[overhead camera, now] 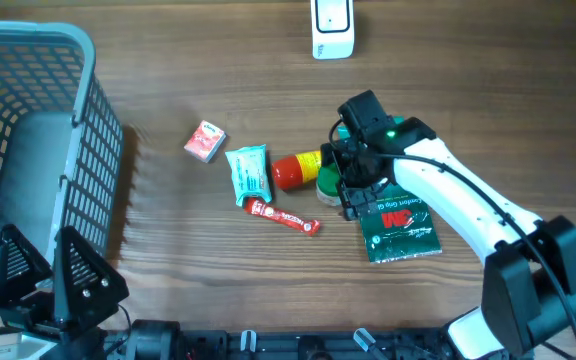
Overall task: Scan the item barcode
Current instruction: 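Move the right gripper over the green-lid jar, then lower the right gripper and grasp the green-lid jar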
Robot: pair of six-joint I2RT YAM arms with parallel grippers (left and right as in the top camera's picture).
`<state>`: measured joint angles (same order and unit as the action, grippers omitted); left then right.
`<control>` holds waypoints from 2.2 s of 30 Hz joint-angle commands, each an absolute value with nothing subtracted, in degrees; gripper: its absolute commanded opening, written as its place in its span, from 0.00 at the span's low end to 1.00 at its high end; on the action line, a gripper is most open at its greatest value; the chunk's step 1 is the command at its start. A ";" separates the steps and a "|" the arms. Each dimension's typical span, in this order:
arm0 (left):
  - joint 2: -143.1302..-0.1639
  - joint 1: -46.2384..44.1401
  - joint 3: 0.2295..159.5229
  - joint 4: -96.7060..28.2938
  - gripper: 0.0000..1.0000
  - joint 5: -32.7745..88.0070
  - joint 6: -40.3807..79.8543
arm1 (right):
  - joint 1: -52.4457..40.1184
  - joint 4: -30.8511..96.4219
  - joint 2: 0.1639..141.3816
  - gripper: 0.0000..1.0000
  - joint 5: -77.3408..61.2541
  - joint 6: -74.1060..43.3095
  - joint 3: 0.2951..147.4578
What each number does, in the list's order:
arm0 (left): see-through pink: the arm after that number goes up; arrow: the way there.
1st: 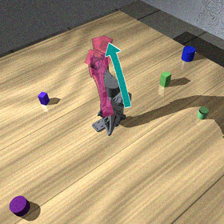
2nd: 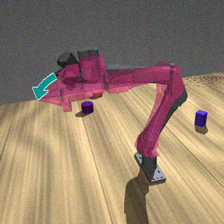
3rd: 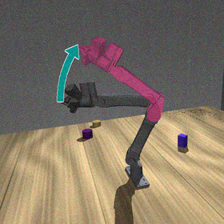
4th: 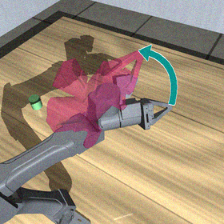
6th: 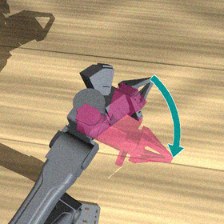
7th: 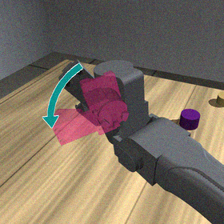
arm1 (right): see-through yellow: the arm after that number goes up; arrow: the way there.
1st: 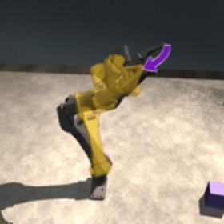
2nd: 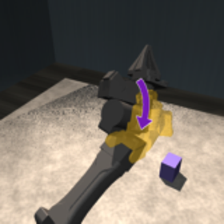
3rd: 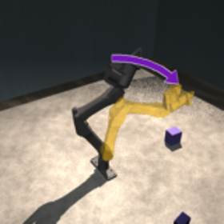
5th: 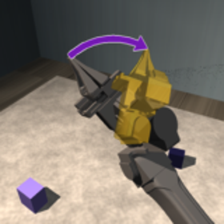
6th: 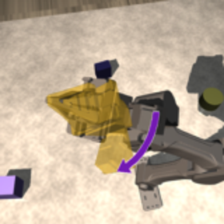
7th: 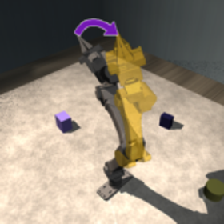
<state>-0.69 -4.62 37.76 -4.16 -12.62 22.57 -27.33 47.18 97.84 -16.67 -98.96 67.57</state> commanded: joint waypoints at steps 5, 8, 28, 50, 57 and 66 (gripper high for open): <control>-0.25 -4.21 37.45 -4.14 1.00 -13.61 21.41 | -27.53 46.09 101.36 0.92 -16.67 -97.38 68.71; -0.25 -4.21 37.45 -4.14 1.00 -13.58 21.41 | -27.53 50.76 101.21 0.94 -15.44 -94.78 72.51; -0.25 -4.21 37.45 -4.10 1.00 -13.58 21.41 | -30.39 61.98 110.43 0.99 -9.89 -94.43 82.00; -0.30 -4.23 37.45 -7.86 1.00 -13.54 21.45 | -29.67 64.42 113.23 0.68 4.25 -25.45 82.94; -1.76 -4.23 37.06 -15.53 1.00 -4.62 21.43 | -30.50 65.47 113.01 0.86 3.68 -22.46 84.12; -2.07 -4.27 31.46 -19.77 1.00 0.54 21.43 | -29.69 77.38 104.62 1.00 2.96 -61.36 92.66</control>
<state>-1.34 -4.62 33.06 -17.67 -1.56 22.57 -31.03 74.98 108.25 2.37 -35.00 91.29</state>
